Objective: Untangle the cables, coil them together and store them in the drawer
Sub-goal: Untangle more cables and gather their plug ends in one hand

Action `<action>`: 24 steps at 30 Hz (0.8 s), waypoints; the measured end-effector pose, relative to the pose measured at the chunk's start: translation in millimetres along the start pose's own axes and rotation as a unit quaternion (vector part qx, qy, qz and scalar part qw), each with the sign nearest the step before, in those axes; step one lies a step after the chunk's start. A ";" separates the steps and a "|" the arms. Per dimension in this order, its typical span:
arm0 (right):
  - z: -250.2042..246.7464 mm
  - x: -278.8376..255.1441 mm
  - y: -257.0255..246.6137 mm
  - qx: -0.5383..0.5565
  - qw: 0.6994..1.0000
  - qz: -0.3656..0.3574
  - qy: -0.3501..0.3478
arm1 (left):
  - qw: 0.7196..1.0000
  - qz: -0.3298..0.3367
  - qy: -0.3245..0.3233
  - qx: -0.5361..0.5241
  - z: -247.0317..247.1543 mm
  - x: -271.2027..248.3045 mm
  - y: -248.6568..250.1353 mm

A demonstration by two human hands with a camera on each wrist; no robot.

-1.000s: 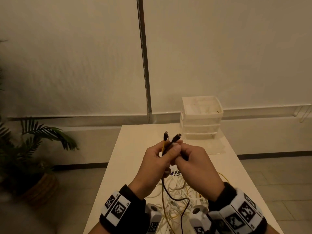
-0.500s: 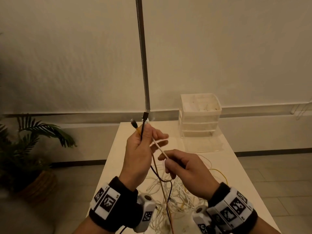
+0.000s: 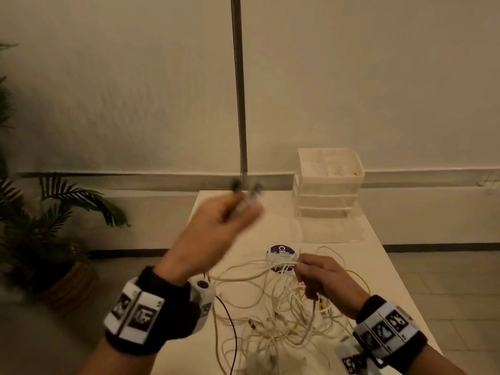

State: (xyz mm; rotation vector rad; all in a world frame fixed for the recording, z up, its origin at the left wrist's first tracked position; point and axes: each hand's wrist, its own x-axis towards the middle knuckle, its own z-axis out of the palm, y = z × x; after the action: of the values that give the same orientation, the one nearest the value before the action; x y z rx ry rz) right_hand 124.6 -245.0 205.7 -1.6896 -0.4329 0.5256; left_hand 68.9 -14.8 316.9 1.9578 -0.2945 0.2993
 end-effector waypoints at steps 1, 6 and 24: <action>-0.1 1.2 -8.4 0.001 1.000 -0.002 -0.008 | 0.994 0.008 -0.051 0.095 15.3 -2.9 -5.8; -7.2 3.2 -42.6 0.012 1.000 -0.024 -0.014 | 0.980 0.002 -0.071 0.187 63.4 -7.6 -32.2; -0.6 -7.6 -18.3 0.055 0.995 -0.082 0.009 | 0.980 0.070 0.119 0.141 51.1 -2.7 -16.3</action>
State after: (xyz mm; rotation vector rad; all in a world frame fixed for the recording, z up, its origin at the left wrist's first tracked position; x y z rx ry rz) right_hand 118.8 -246.4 224.6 -1.5371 -0.5155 0.4068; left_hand 75.7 -55.3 282.3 2.1556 -0.2442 0.6929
